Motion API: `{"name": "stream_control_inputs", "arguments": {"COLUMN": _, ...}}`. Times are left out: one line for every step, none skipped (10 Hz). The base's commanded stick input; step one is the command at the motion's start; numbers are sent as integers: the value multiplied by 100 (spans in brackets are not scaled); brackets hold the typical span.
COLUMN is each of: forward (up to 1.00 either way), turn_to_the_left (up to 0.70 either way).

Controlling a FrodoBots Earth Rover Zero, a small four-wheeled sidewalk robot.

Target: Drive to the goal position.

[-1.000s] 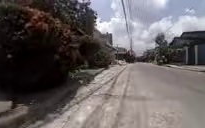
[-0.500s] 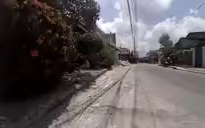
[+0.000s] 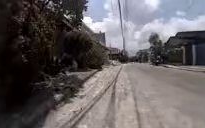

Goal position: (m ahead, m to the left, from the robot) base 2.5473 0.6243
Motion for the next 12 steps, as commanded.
{"name": "stream_control_inputs", "arguments": {"forward": 100, "turn_to_the_left": -8}}
{"name": "stream_control_inputs", "arguments": {"forward": 100, "turn_to_the_left": -2}}
{"name": "stream_control_inputs", "arguments": {"forward": 100, "turn_to_the_left": -1}}
{"name": "stream_control_inputs", "arguments": {"forward": 100, "turn_to_the_left": -1}}
{"name": "stream_control_inputs", "arguments": {"forward": 100, "turn_to_the_left": 0}}
{"name": "stream_control_inputs", "arguments": {"forward": 100, "turn_to_the_left": 0}}
{"name": "stream_control_inputs", "arguments": {"forward": 100, "turn_to_the_left": 0}}
{"name": "stream_control_inputs", "arguments": {"forward": 100, "turn_to_the_left": 0}}
{"name": "stream_control_inputs", "arguments": {"forward": 100, "turn_to_the_left": 0}}
{"name": "stream_control_inputs", "arguments": {"forward": 100, "turn_to_the_left": 0}}
{"name": "stream_control_inputs", "arguments": {"forward": 100, "turn_to_the_left": 0}}
{"name": "stream_control_inputs", "arguments": {"forward": 100, "turn_to_the_left": 0}}
